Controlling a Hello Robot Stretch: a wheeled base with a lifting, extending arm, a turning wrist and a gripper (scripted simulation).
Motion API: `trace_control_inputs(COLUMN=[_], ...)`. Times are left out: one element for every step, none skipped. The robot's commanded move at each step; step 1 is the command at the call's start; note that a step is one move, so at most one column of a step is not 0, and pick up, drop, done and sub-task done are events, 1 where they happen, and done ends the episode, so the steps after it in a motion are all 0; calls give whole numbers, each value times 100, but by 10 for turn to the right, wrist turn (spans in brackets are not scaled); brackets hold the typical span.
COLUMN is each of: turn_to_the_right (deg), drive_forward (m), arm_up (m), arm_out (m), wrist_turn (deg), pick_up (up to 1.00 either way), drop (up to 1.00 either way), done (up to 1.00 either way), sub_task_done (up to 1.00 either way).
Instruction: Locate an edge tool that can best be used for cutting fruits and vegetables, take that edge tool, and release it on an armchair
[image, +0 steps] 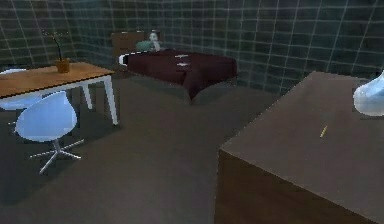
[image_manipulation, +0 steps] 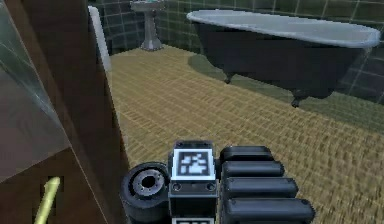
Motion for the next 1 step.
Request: trace_control_inputs(turn_to_the_right=[-120], drive_forward=[0], arm_up=[0], arm_out=[0], wrist_turn=[0], pick_up=[0], drop=[0], done=[0], sub_task_done=[0])
